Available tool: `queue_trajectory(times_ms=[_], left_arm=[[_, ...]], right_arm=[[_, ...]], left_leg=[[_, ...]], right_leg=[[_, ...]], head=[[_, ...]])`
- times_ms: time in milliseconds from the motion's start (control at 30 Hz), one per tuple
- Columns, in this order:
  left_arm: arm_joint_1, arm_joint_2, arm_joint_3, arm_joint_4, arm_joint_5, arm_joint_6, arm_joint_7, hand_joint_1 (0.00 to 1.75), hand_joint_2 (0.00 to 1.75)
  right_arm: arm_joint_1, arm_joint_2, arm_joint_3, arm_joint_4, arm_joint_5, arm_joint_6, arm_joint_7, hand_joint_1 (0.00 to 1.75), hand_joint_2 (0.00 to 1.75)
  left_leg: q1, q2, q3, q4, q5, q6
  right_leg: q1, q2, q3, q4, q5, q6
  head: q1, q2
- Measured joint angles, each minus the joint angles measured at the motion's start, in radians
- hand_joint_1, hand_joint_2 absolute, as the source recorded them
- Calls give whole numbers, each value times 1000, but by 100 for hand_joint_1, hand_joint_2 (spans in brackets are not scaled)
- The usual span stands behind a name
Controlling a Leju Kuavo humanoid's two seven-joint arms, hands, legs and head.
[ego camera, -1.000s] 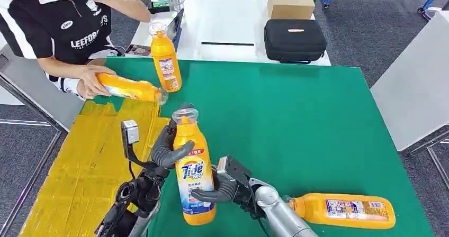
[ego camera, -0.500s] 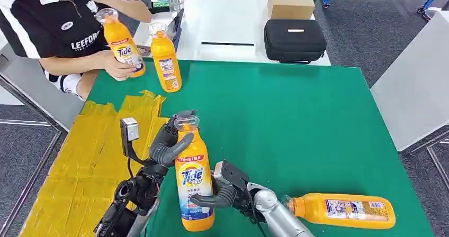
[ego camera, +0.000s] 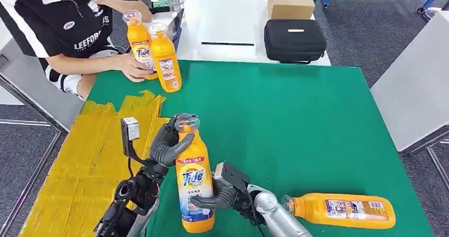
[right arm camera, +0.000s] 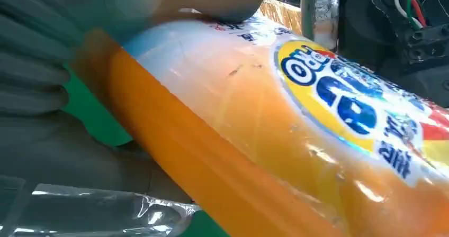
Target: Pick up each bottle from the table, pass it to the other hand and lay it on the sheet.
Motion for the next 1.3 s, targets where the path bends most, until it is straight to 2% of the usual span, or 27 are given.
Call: queue_trajectory(times_ms=[33, 233, 667, 1033, 1300], left_arm=[[0, 0, 0, 0, -1, -1, 0, 0, 175], [-1, 0, -3, 0, -23, -13, 0, 0, 175], [-1, 0, -12, 3, -64, -35, -21, 0, 175], [-18, -6, -14, 34, -80, -68, -31, 0, 175], [-43, -15, -14, 61, -88, -82, -34, 0, 175]], right_arm=[[2, -1, -6, -3, -3, -3, 0, 175, 175], [9, -20, -42, -64, 0, -39, 28, 175, 175], [3, -68, -88, -196, 70, -44, 56, 175, 175], [-20, -89, -76, -162, 79, 8, 38, 175, 175], [-57, -80, -50, -71, 54, 94, 38, 175, 175]], left_leg=[[0, 0, 0, 0, 0, 0], [0, 0, 0, 0, 0, 0], [0, 0, 0, 0, 0, 0], [0, 0, 0, 0, 0, 0], [0, 0, 0, 0, 0, 0]], right_leg=[[0, 0, 0, 0, 0, 0], [0, 0, 0, 0, 0, 0], [0, 0, 0, 0, 0, 0], [0, 0, 0, 0, 0, 0], [0, 0, 0, 0, 0, 0]], head=[[0, 0], [0, 0], [0, 0], [0, 0], [0, 0]])
